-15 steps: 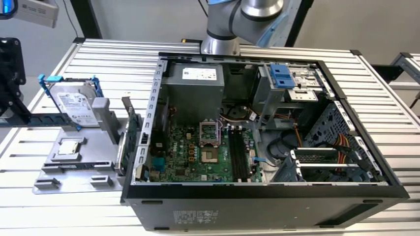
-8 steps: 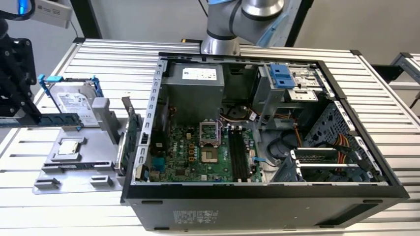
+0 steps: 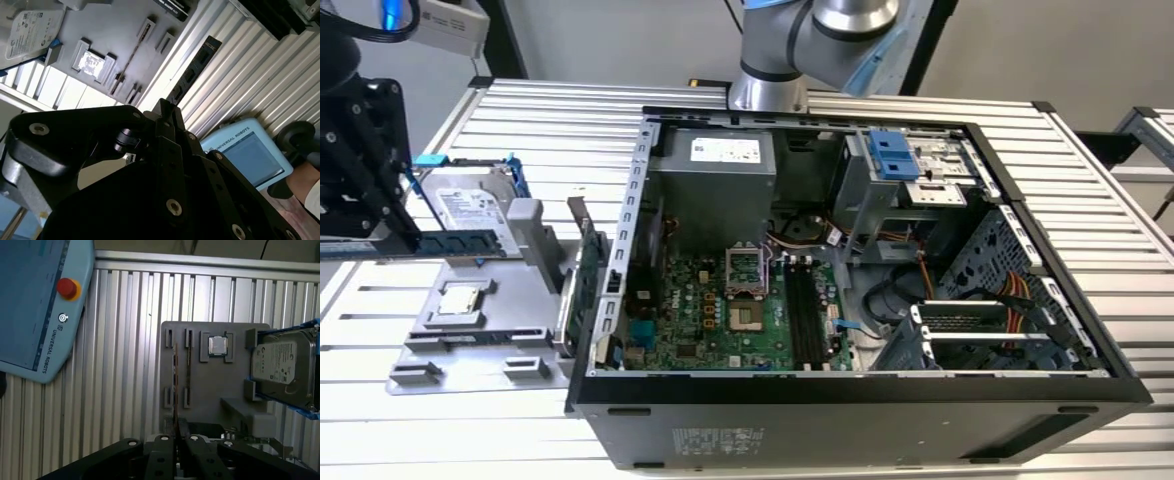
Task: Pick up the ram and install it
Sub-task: 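Pick up the ram and move it above insertion slot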
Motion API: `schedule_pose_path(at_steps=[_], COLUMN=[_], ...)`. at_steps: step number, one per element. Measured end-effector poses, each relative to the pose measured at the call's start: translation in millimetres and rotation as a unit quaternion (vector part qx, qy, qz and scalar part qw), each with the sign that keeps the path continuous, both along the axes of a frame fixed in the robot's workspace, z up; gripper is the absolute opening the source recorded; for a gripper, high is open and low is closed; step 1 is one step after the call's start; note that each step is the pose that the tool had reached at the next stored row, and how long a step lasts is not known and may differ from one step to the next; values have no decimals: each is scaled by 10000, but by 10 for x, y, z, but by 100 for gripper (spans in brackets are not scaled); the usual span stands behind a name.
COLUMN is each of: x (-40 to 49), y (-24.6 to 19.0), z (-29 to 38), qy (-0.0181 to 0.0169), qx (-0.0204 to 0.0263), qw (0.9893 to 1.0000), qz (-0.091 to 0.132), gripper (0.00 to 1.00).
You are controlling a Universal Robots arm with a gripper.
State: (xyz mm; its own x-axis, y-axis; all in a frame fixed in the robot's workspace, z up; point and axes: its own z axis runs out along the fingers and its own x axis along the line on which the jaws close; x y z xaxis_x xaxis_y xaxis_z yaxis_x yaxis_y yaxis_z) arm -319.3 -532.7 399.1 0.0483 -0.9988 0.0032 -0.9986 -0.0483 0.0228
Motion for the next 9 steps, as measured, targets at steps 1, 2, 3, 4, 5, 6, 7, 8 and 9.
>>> schedule_pose_path(at_steps=[1, 2, 3, 4, 5, 6, 7, 8, 9], x=[16, 30, 43, 55, 68, 80, 91, 101, 110], y=[0, 0, 0, 1, 1, 1, 1, 1, 1], z=[0, 0, 0, 0, -1, 0, 0, -1, -1], qy=[0, 0, 0, 0, -1, 0, 0, 0, 0], qx=[0, 0, 0, 0, 1, 0, 0, 0, 0], qw=[10000, 10000, 10000, 10000, 10000, 10000, 10000, 10000, 10000], qz=[7, 12, 17, 21, 26, 30, 35, 38, 41], gripper=[0, 0, 0, 0, 0, 0, 0, 0, 0])
